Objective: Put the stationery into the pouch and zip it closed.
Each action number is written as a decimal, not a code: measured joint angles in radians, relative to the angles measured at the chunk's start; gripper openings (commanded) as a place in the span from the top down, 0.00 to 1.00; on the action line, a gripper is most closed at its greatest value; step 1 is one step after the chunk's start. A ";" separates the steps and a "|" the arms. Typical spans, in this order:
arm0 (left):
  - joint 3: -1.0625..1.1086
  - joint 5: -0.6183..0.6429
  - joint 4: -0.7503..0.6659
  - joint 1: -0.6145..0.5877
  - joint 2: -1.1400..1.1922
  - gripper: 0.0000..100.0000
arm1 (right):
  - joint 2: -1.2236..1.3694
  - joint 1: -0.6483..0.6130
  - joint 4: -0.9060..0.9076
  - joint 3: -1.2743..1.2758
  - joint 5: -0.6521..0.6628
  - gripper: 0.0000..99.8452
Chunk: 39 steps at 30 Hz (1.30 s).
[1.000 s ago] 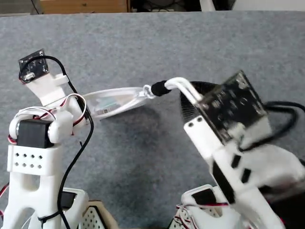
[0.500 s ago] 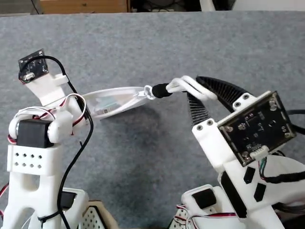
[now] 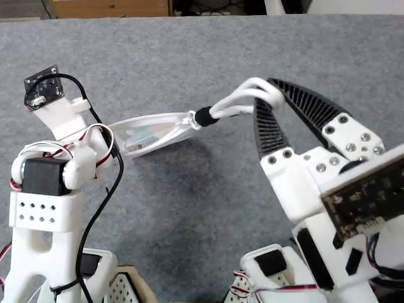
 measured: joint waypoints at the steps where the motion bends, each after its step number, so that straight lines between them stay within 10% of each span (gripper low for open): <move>1: -0.002 0.000 0.000 0.000 0.000 0.90 | 0.000 0.000 -0.012 0.000 0.000 0.99; 8: -0.109 -0.006 0.055 0.000 0.015 0.54 | 0.000 0.000 -0.044 0.000 0.000 0.99; 19: -0.288 -0.009 0.110 -0.002 0.017 0.59 | 0.000 0.021 -0.107 0.000 0.000 0.99; 39: -0.342 -0.009 0.117 -0.002 0.017 0.59 | 0.187 0.540 -0.249 -0.084 -0.137 0.99</move>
